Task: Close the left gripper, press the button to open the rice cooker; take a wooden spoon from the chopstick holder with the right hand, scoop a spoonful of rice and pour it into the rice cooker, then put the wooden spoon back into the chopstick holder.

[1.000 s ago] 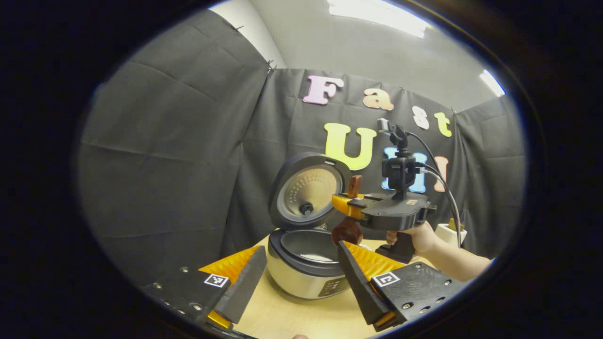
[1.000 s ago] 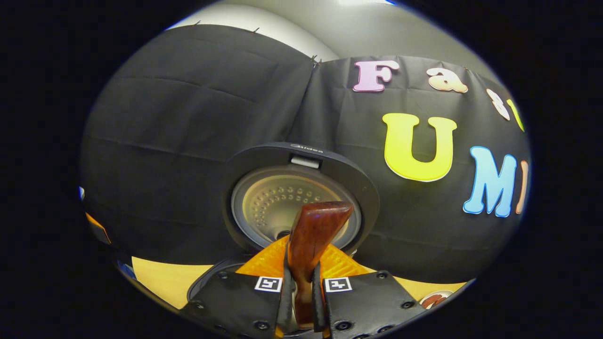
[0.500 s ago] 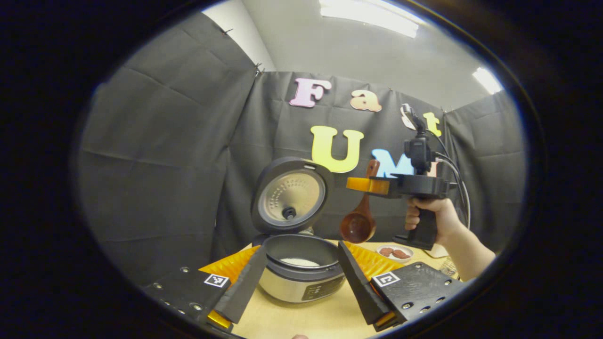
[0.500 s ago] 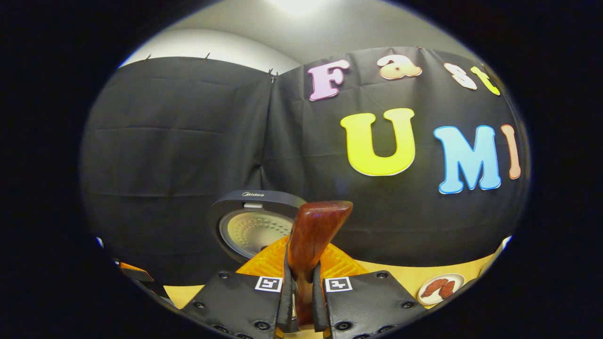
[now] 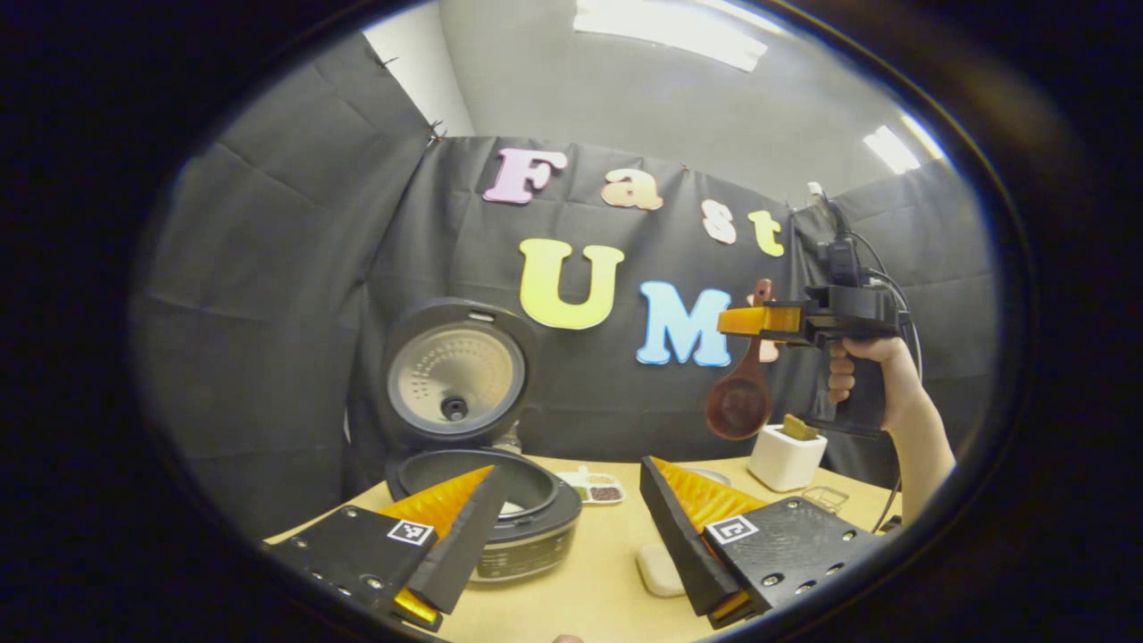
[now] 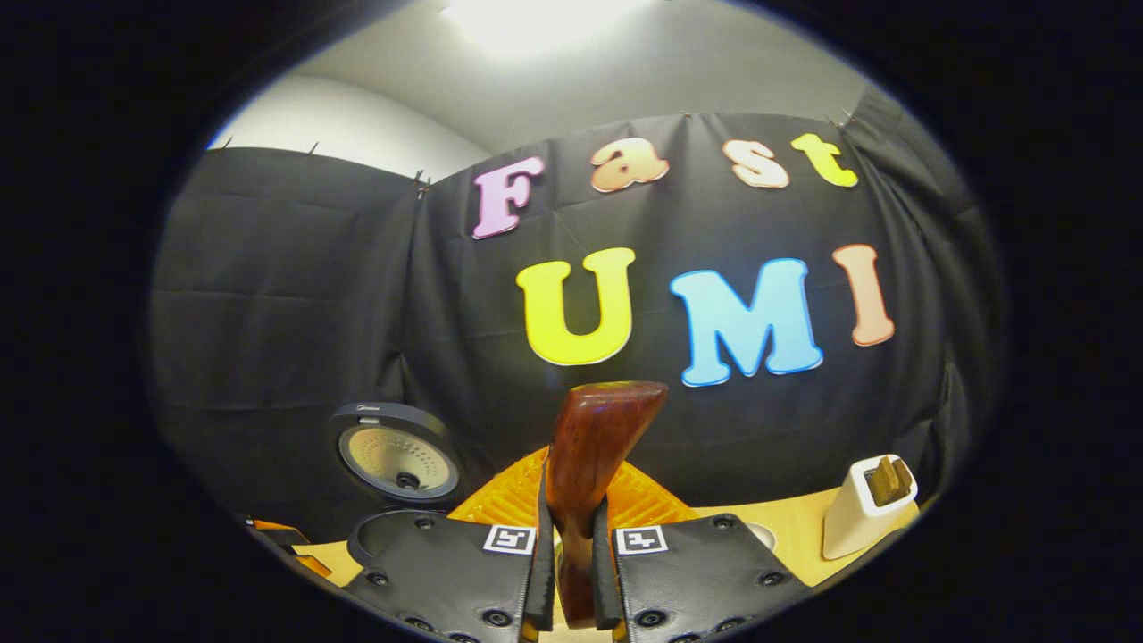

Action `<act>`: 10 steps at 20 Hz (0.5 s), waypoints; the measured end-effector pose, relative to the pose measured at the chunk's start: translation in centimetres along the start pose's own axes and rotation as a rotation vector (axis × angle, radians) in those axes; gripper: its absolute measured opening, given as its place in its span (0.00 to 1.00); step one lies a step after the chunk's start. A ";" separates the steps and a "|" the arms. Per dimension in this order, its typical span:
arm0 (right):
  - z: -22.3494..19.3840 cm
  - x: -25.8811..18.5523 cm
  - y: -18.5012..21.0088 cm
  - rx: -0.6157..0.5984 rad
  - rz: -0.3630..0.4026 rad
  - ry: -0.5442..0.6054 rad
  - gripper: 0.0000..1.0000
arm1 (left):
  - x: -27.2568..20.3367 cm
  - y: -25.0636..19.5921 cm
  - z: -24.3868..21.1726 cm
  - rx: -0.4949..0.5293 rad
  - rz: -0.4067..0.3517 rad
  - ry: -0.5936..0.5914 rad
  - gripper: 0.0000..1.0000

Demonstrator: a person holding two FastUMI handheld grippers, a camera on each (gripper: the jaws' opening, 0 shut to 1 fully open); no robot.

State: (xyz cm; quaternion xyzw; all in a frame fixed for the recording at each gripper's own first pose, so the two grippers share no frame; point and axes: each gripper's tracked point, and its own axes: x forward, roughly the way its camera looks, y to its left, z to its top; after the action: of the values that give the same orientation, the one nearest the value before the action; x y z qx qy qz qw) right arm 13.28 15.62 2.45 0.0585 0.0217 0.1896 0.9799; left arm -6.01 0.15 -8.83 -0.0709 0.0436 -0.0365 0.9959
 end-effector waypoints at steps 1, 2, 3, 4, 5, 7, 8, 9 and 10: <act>0.1 -1.1 -1.9 0.007 -0.029 0.003 0.19 | 0.2 -1.0 -0.3 -0.015 -0.013 0.004 0.94; 0.1 -2.1 -3.7 0.009 -0.062 0.004 0.19 | 0.3 -2.0 -0.4 -0.031 -0.028 0.006 0.94; 0.1 -3.2 -5.5 0.009 -0.092 0.006 0.15 | 0.4 -2.8 -0.5 -0.042 -0.037 0.005 0.94; -0.2 -4.2 -7.0 0.012 -0.116 0.012 0.15 | 0.5 -3.3 -0.6 -0.048 -0.041 0.006 0.94; -0.5 -5.1 -8.5 0.018 -0.136 0.021 0.16 | 0.6 -3.8 -0.7 -0.053 -0.041 0.007 0.93; -1.5 -6.7 -11.3 0.038 -0.172 0.044 0.19 | 1.1 -4.5 -1.0 -0.067 -0.033 0.009 0.93; -2.1 -7.4 -12.6 0.046 -0.190 0.054 0.19 | 1.2 -4.9 -1.2 -0.077 -0.032 0.007 0.94; -2.8 -8.2 -14.0 0.056 -0.209 0.063 0.19 | 1.2 -5.3 -1.3 -0.084 -0.029 0.006 0.94; -3.5 -8.8 -15.3 0.067 -0.226 0.070 0.19 | 1.1 -5.6 -1.5 -0.086 -0.023 0.005 0.94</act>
State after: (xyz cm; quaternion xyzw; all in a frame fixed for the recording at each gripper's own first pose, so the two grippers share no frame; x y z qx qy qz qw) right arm 10.55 -1.37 -2.71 0.0817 0.0685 0.0788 0.9912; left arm -5.40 -5.66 -9.61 -0.1140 0.0470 -0.0464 0.9913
